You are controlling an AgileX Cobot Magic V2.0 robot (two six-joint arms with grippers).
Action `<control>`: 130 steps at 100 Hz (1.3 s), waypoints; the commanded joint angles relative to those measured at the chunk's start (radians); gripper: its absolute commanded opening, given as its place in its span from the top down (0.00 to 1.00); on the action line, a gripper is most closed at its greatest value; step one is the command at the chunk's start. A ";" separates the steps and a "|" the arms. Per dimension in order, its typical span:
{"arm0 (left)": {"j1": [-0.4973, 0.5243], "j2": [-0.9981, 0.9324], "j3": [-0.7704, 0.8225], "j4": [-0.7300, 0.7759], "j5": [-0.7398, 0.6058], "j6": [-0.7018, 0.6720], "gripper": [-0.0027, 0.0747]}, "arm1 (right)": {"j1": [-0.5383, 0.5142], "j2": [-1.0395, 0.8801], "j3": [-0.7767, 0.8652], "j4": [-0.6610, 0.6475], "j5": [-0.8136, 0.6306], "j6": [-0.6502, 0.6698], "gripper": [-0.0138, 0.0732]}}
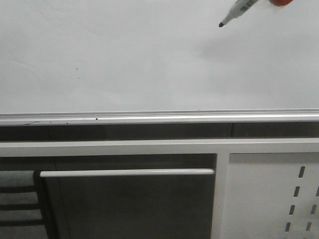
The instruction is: Write number 1 on whiteboard
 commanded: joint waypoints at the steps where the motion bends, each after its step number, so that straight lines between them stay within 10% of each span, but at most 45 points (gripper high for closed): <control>1: 0.004 0.000 -0.031 -0.013 -0.009 -0.009 0.99 | 0.011 0.047 -0.069 -0.055 -0.097 -0.005 0.89; 72: 0.004 0.000 -0.031 -0.013 -0.027 -0.009 0.99 | 0.054 0.452 -0.103 -0.112 -0.405 -0.005 0.89; 130: 0.004 0.173 -0.037 -0.020 0.385 0.002 0.99 | 0.097 0.223 -0.241 -0.098 0.265 -0.005 0.89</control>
